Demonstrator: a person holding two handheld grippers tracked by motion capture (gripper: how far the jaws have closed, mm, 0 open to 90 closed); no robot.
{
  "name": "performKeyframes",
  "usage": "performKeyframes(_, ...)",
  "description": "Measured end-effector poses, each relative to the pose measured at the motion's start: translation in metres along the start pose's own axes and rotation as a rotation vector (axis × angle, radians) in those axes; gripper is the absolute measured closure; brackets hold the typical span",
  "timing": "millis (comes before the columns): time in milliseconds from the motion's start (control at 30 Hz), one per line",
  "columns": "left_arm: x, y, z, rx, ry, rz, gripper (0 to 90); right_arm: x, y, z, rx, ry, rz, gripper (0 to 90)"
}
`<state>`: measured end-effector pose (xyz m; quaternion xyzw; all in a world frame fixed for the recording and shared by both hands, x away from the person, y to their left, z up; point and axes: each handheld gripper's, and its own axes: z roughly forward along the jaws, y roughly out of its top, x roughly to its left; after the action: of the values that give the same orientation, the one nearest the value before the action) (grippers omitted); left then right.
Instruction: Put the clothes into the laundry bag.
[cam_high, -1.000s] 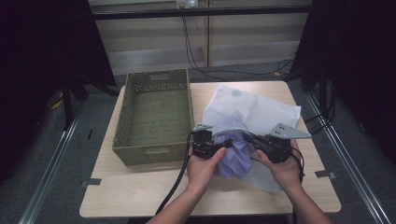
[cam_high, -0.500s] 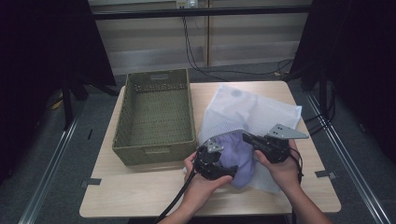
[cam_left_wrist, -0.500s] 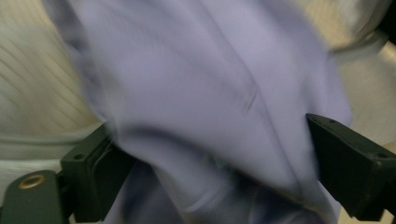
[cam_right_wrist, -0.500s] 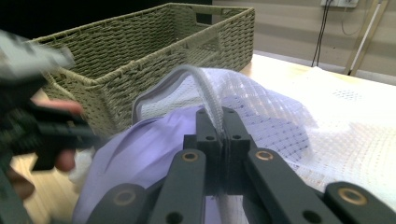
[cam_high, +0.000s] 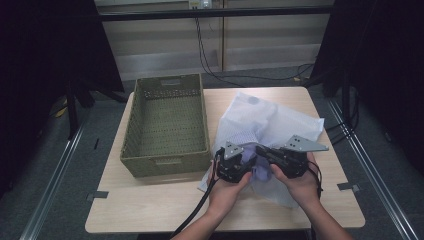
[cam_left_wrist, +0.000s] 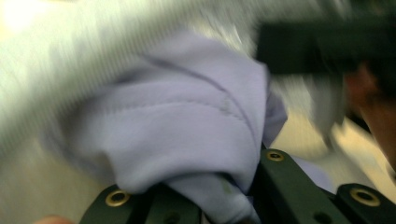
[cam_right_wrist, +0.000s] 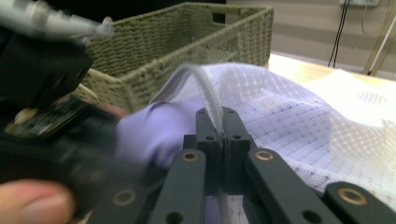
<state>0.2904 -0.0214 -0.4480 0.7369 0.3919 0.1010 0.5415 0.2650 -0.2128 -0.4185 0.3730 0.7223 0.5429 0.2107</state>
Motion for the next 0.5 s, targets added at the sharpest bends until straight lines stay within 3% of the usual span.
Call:
performKeyframes(33,0.001,0.000,0.004,-0.026,0.027,-0.002,82.5,0.001,0.002,-0.002,-0.003,-0.003,-0.001,88.9)
performKeyframes(100,0.003,-0.003,0.017,0.008,0.060,0.055,73.9,0.002,0.003,-0.003,-0.007,-0.007,0.000,88.9)
performKeyframes(167,0.007,-0.010,0.027,0.062,0.009,0.046,56.0,-0.001,0.001,-0.002,0.003,-0.020,0.003,88.9)
performKeyframes(200,0.010,-0.014,0.027,0.095,-0.027,0.052,35.1,-0.006,-0.003,-0.002,0.018,-0.036,0.018,88.9)
performKeyframes(233,0.010,-0.016,0.024,0.101,-0.044,0.052,29.4,-0.006,-0.003,-0.002,0.018,-0.036,0.018,88.9)
performKeyframes(267,0.009,-0.019,0.020,0.107,-0.052,0.057,29.4,-0.008,-0.005,-0.002,0.022,-0.040,0.022,88.9)
performKeyframes(333,0.007,-0.024,0.008,0.128,-0.044,0.058,16.3,-0.016,-0.008,-0.003,0.028,-0.059,0.043,88.9)
performKeyframes(500,0.006,-0.039,-0.002,0.205,0.002,0.031,15.5,-0.021,-0.008,-0.003,0.025,-0.066,0.057,88.9)
